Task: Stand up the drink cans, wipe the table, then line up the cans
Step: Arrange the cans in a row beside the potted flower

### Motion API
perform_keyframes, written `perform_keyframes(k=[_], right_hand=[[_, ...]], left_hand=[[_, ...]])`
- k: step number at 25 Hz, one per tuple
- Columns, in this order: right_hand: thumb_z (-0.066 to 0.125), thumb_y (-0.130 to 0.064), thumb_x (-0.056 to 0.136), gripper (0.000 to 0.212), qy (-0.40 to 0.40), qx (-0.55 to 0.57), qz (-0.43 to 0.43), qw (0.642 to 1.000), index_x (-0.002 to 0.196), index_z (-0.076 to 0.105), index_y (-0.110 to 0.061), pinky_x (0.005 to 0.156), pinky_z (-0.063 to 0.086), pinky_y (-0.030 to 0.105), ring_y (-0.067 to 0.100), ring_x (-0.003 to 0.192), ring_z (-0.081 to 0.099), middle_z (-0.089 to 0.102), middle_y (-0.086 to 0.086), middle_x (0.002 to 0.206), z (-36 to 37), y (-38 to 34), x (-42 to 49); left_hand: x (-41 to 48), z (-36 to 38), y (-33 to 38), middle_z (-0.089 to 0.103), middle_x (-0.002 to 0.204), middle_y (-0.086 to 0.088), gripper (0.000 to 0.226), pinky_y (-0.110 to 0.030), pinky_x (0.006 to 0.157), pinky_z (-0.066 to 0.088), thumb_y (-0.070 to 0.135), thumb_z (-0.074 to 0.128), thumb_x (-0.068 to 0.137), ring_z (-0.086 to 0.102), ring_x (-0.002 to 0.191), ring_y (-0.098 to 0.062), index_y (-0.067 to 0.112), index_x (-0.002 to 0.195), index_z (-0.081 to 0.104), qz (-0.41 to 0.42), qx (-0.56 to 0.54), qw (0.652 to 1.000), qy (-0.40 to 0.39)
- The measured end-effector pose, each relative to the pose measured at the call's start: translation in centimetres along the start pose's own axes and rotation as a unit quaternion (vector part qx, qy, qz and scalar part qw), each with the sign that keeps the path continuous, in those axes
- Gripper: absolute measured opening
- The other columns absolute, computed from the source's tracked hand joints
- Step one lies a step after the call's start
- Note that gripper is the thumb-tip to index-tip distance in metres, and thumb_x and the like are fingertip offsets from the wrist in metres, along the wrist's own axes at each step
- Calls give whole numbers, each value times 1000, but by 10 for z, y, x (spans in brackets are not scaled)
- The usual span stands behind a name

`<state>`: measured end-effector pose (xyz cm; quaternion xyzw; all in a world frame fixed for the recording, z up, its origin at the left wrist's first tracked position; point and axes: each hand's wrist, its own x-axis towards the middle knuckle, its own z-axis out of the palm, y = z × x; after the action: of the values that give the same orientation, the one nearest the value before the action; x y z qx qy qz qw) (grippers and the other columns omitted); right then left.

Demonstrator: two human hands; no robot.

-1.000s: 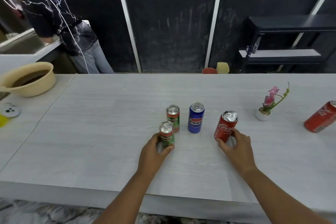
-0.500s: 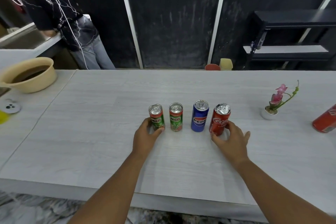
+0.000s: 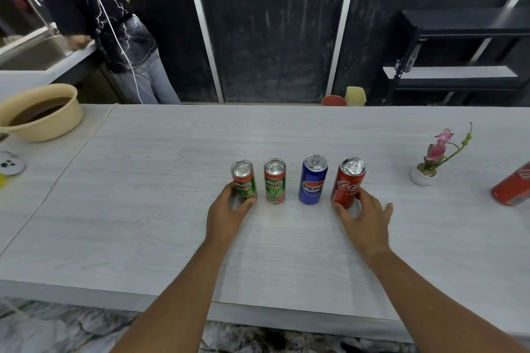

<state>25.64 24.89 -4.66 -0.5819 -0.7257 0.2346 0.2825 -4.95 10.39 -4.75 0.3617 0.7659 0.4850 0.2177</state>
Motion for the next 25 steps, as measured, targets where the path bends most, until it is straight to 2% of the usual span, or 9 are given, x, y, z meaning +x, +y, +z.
perform_keyframes(k=[8,13,16,19,21,23,25], right_hand=[[71,-56,92,60,-6,-19,5,1000,141,58,-24,129,3,60,20,135,54,69,-1,133,2,2,1],[71,-54,94,64,-13,-33,4,999,146,56,-21,129,2,59,22,138,53,67,2,137,3,3,1],[69,-55,94,65,-17,-44,5,999,147,54,-21,129,1,59,21,139,52,66,1,139,2,2,2],[68,-55,95,65,-25,-43,12,999,149,53,-21,130,0,58,21,141,50,65,1,142,1,0,2],[68,-55,95,67,-29,-39,14,999,151,50,-22,130,-1,58,21,142,50,65,1,144,-2,-2,2],[72,-53,94,80,-36,-15,11,999,160,38,-22,131,-6,52,21,146,47,62,-1,148,-6,-1,0],[75,-49,94,94,-52,8,16,999,167,23,-20,131,1,48,24,152,39,56,-3,156,-11,2,-6]], left_hand=[[2,0,-1,70,135,20,60,-25,101,49,50,84,90,62,128,-1,35,144,63,-1,12,1000,11],[3,1,-2,70,134,23,56,-24,102,49,49,83,91,62,126,4,36,142,63,4,13,1000,6],[4,1,-3,70,133,24,55,-24,102,49,50,82,92,59,123,11,36,142,63,5,15,1000,-1],[3,1,-1,69,133,23,53,-31,107,52,49,81,93,60,122,9,35,141,64,5,23,1000,-5],[3,-2,3,68,134,24,56,-33,111,51,43,83,92,58,123,14,36,143,61,10,23,1000,-12],[-3,-5,6,60,152,16,75,-34,119,44,33,86,92,53,138,4,30,158,50,7,27,999,-19],[-22,-4,3,44,169,3,90,-35,127,34,27,84,94,40,155,-13,20,169,34,-17,43,999,-8]])
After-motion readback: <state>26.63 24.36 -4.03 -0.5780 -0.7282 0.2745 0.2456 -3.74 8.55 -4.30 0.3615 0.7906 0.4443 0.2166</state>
